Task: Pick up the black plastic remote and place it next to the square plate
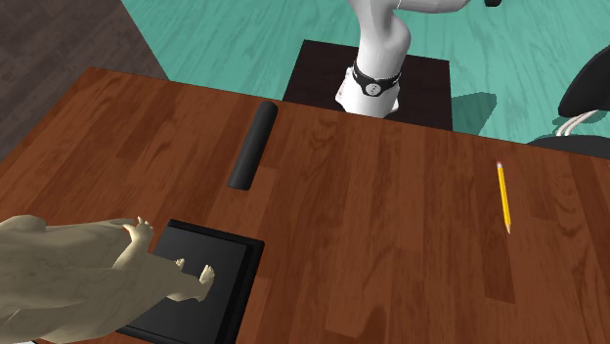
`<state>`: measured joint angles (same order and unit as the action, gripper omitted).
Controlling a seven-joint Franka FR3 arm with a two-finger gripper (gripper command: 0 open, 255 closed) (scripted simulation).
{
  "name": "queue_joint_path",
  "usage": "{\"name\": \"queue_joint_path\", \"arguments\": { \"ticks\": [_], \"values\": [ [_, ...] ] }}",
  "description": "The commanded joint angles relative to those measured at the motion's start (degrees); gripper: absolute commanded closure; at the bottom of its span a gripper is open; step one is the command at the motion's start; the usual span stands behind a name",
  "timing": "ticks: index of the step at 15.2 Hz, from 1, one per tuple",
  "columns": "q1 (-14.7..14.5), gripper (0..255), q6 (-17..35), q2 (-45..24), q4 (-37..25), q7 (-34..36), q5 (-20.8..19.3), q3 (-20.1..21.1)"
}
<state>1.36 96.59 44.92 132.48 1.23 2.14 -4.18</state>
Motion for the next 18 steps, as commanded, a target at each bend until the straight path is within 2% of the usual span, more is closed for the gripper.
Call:
{"name": "queue_joint_path", "arguments": {
  "ticks": [1,10,18],
  "values": [
    [0.0,0,0.0,0.0,0.0,0.0,0.0,0.0],
    [3.0,0,8.1,-1.2,10.8,-9.0,-5.0,-8.2],
    [6.1,0,17.0,-7.3,16.7,-17.3,-9.9,-16.4]
  ]
}}
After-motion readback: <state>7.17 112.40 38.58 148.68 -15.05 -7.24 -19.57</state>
